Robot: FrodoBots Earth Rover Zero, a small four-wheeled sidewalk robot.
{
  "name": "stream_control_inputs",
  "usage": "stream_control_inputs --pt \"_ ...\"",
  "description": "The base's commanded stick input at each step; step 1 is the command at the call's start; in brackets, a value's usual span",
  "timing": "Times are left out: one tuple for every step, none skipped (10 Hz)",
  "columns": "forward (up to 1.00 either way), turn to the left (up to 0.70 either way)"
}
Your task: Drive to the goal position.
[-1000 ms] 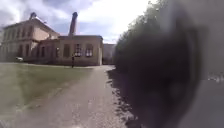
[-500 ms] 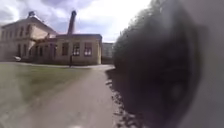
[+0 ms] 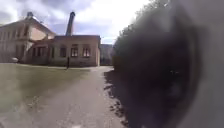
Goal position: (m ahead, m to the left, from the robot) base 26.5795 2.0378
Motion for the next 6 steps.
stream_control_inputs --pt "0.7 0.13" --pt "0.7 0.27" --pt "0.7 0.33" --pt "0.7 0.37" --pt "0.7 0.03" --pt "0.7 0.03"
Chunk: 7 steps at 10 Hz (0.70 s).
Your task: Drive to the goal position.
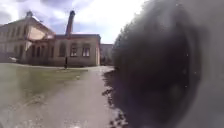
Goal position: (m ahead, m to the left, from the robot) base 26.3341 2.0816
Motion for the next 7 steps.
stream_control_inputs --pt "0.7 0.03" --pt "0.7 0.03" --pt "0.7 0.03" --pt "0.7 0.03" --pt "0.7 0.03" --pt "0.7 0.03" --pt "0.7 0.03"
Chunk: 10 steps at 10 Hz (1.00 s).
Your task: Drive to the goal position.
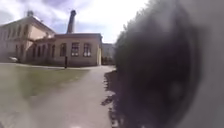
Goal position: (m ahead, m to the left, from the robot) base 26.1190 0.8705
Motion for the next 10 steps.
stream_control_inputs --pt "0.7 0.38" --pt "0.7 0.38" --pt "0.7 0.38" --pt "0.7 0.03" --pt "0.7 0.03" --pt "0.7 0.03" --pt "0.7 0.03" --pt "0.7 0.03" --pt "0.7 0.03" --pt "0.7 0.03"
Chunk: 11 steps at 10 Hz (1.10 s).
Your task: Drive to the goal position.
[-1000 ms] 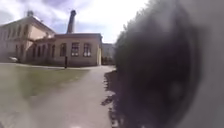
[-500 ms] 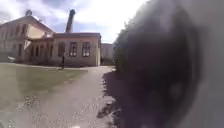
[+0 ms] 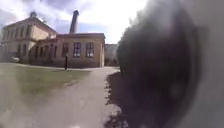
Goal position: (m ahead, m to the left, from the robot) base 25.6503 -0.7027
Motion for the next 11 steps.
stream_control_inputs --pt "0.7 0.03" --pt "0.7 0.14" --pt "0.7 0.31" --pt "0.7 0.38" --pt "0.7 0.38" --pt "0.7 0.38" --pt "0.7 0.17" --pt "0.7 0.03" --pt "0.7 0.03" --pt "0.7 0.03" --pt "0.7 0.03"
